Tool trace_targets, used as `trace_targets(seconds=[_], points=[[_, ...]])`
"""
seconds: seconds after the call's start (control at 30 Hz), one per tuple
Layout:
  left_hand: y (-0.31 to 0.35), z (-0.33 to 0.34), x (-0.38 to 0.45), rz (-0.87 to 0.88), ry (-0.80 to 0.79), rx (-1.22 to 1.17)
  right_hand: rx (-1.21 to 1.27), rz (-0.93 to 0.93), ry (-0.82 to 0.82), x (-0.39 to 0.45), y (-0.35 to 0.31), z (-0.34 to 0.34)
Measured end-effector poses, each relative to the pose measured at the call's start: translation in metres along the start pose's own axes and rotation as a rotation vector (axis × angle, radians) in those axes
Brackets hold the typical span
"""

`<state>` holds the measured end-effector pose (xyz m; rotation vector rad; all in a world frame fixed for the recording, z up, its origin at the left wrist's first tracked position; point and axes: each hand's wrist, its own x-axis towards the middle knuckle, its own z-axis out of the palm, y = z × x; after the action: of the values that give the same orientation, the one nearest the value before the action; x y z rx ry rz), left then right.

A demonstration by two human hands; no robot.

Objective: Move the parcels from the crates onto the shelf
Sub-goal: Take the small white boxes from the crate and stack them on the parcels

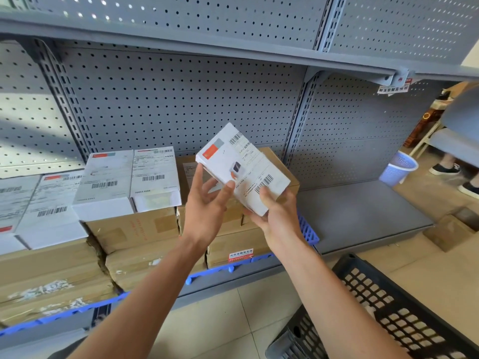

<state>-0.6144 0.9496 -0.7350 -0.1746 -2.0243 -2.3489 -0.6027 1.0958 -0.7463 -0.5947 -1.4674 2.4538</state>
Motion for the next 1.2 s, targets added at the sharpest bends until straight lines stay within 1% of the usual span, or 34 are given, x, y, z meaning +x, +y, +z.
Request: trace_targets(seconds=[0.1, 0.17, 0.27, 0.3, 0.33, 0.37, 0.4, 0.47, 0.5, 0.53, 0.63, 0.8, 0.9, 0.97, 1.03, 1.1, 1.2], points=[[0.003, 0.0, -0.001, 0.054, 0.0, 0.031, -0.085, 0.017, -0.099, -0.005, 0.002, -0.002], [0.003, -0.005, 0.003, 0.061, 0.014, 0.021, -0.147, 0.004, -0.161, -0.011, 0.003, -0.001], [0.002, -0.013, 0.009, 0.028, 0.011, 0.007, -0.221, 0.029, -0.186, -0.011, 0.006, -0.002], [0.002, -0.015, 0.01, 0.02, 0.013, 0.009, -0.296, 0.014, -0.182, -0.012, 0.006, -0.003], [0.002, -0.018, 0.012, 0.016, 0.019, 0.02, -0.431, -0.048, -0.179, -0.013, 0.007, -0.004], [0.001, -0.02, 0.012, 0.018, 0.025, 0.025, -0.591, -0.157, -0.181, -0.014, 0.008, -0.006], [0.001, -0.021, 0.012, 0.02, 0.024, 0.031, -0.739, -0.302, -0.189, -0.016, 0.009, -0.007], [0.001, -0.021, 0.012, 0.021, 0.011, 0.037, -0.946, -0.588, -0.249, -0.019, 0.01, -0.009], [0.0, -0.021, 0.013, 0.018, 0.003, 0.031, -1.023, -0.66, -0.284, -0.02, 0.011, -0.008], [-0.001, -0.022, 0.013, 0.012, 0.0, 0.03, -1.086, -0.687, -0.311, -0.021, 0.012, -0.008], [-0.001, -0.024, 0.015, 0.019, 0.011, 0.03, -1.224, -0.717, -0.32, -0.021, 0.018, -0.008], [0.001, -0.024, 0.015, 0.032, 0.041, 0.023, -1.207, -0.759, -0.251, -0.021, 0.022, -0.002], [0.004, -0.025, 0.014, 0.04, 0.06, 0.101, -1.116, -0.721, -0.208, -0.019, 0.021, 0.001], [0.005, -0.026, 0.013, 0.066, 0.066, 0.196, -1.041, -0.672, -0.184, -0.014, 0.024, 0.003], [0.006, -0.028, 0.011, 0.141, 0.054, 0.288, -1.016, -0.643, -0.145, -0.009, 0.025, 0.005], [0.006, -0.032, 0.01, 0.275, 0.037, 0.419, -1.007, -0.619, -0.12, -0.001, 0.026, 0.008], [0.008, -0.046, 0.01, 0.48, 0.038, 0.723, -1.026, -0.62, -0.088, 0.01, 0.027, 0.014]])
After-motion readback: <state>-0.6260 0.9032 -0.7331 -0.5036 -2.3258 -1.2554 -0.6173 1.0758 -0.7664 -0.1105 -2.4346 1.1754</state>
